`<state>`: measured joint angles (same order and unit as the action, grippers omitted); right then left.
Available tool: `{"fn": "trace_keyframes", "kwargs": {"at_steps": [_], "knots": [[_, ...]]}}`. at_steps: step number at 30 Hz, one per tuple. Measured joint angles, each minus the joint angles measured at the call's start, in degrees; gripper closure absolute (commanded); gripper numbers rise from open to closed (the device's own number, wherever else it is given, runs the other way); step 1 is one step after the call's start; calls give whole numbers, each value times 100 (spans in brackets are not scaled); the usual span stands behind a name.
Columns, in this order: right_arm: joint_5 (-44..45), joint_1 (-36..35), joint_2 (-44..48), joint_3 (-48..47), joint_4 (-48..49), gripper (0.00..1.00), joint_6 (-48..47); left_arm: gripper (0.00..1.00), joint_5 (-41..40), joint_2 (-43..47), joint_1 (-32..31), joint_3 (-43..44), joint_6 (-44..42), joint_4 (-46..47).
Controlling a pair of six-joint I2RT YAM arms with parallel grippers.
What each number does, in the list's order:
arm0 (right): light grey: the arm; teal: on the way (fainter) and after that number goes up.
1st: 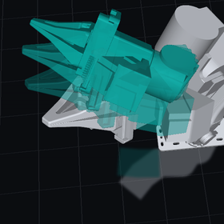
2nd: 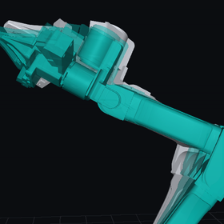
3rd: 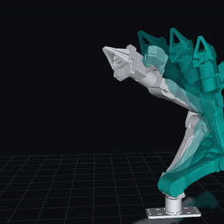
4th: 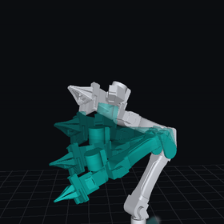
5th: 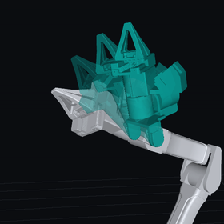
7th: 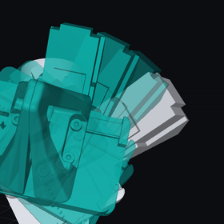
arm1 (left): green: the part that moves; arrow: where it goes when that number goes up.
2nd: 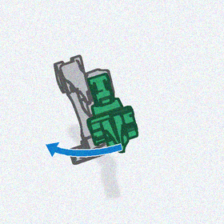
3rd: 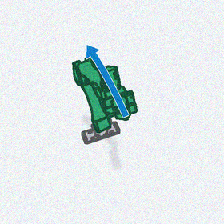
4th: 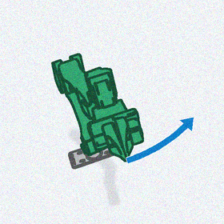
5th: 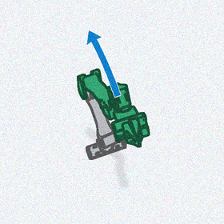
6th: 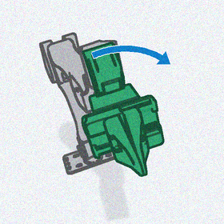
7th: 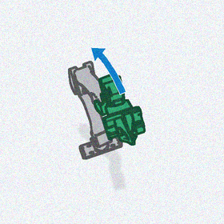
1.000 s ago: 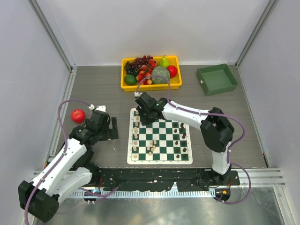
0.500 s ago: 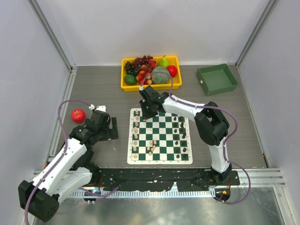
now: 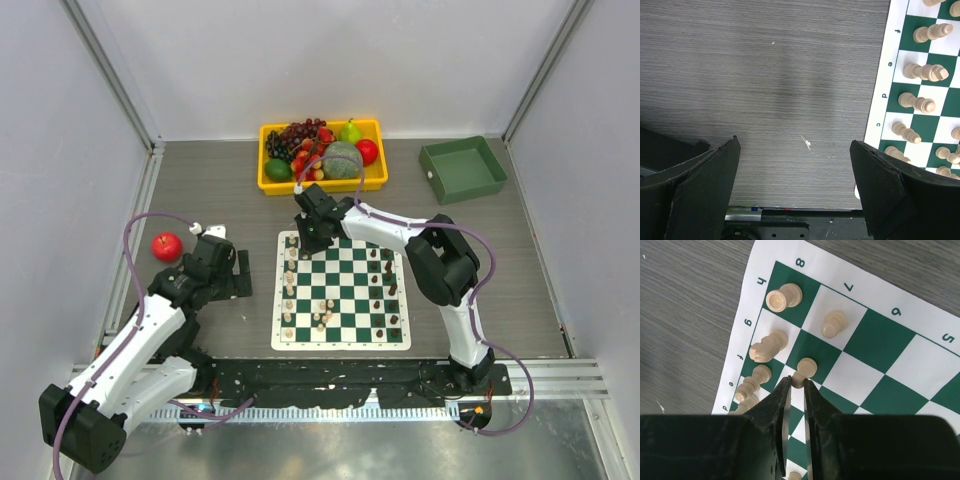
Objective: Set up the chess pieces on the board
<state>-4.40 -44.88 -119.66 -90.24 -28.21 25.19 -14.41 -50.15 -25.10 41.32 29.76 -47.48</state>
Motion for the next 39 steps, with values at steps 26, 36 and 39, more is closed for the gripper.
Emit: {"fn": "trace_keyframes", "kwargs": {"at_steps": [26,36,39], "knots": [[-24,87,-39,0,122,75,52,1,-4,0,0,0,-2,2],[-31,87,-39,0,122,60,66,1,-4,0,0,0,0,2],[-48,87,-39,0,120,55,59,1,-4,0,0,0,-2,2]]}}
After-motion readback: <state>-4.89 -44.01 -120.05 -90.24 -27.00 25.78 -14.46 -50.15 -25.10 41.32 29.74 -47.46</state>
